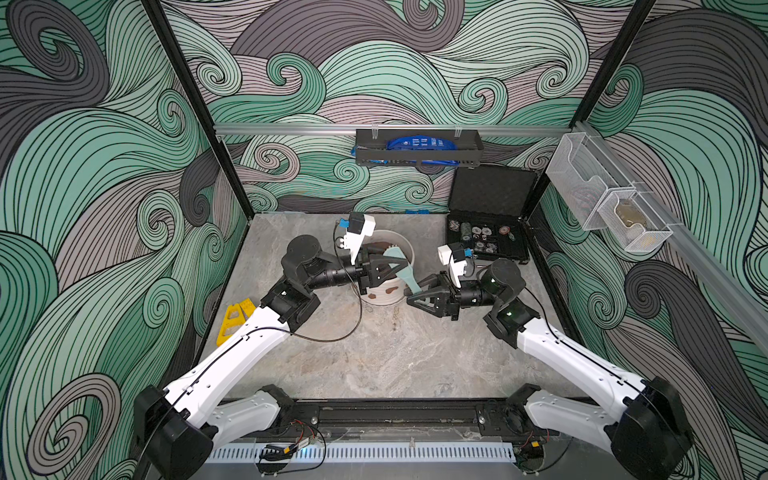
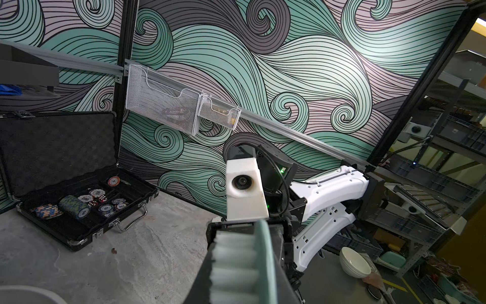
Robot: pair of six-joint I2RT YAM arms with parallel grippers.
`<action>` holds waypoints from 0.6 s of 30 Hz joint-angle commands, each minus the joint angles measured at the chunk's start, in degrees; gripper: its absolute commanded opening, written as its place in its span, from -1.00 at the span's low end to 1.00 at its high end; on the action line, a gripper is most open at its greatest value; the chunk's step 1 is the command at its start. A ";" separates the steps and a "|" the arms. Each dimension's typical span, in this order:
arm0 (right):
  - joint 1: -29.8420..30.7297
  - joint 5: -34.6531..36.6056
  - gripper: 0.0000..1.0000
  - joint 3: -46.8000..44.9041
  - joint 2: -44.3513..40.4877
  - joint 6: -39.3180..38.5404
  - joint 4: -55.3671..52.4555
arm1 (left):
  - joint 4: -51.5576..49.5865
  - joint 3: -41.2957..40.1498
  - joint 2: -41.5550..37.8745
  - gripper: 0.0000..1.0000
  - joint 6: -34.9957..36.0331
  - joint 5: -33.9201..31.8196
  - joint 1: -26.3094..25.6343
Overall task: Scrub the dried mud off the ceramic pot
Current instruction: Pick up the brush from the center of the board.
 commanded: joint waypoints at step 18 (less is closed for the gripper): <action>1.33 3.91 -1.00 4.19 -1.58 -5.53 -5.78 | -4.79 -1.24 -0.58 -0.18 4.33 -3.05 1.72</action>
